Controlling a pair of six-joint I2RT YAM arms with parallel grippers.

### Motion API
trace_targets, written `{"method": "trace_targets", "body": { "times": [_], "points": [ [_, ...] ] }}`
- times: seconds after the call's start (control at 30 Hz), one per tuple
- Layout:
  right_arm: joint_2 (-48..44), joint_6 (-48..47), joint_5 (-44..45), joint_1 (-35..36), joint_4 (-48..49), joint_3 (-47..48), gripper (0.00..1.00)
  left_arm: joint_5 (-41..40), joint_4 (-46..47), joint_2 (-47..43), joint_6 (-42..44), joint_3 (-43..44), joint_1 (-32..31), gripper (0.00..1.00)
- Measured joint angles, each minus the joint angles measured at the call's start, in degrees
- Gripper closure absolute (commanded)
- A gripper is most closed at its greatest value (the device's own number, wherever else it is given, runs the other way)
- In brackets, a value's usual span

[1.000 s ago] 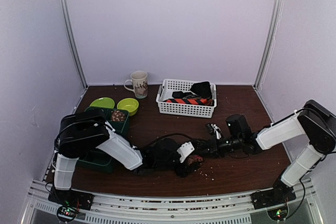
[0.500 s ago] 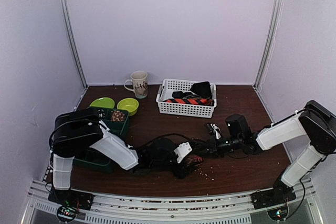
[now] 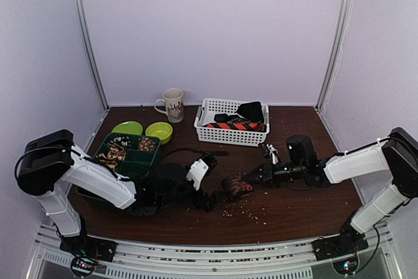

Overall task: Roll the ties
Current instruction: Pick up the tie from the center of the board, then pass from the right arm to the left

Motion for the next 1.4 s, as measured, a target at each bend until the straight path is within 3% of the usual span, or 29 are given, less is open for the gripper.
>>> {"method": "trace_targets", "body": {
  "times": [0.27,0.47,0.87,1.07,1.4],
  "points": [
    [-1.79,0.70,0.00,-0.94,-0.02,1.16,1.00,1.57,-4.66,-7.78,-9.05,0.20,5.46,0.02],
    [-3.93,1.51,-0.07,-1.07,0.24,2.01,1.00,10.71,-6.34,-11.74,-12.57,0.15,9.99,0.02],
    [-8.26,6.86,-0.90,-1.09,9.03,4.17,1.00,27.32,9.05,-10.40,-25.62,-0.61,11.50,0.02],
    [-8.41,8.39,-0.90,-0.83,11.56,5.73,1.00,30.03,15.76,-5.16,-33.24,0.92,11.50,0.02],
    [-8.39,9.88,-0.87,1.14,13.77,6.16,1.00,31.45,18.97,-1.99,-37.73,5.42,11.52,0.03]
  ]
}}
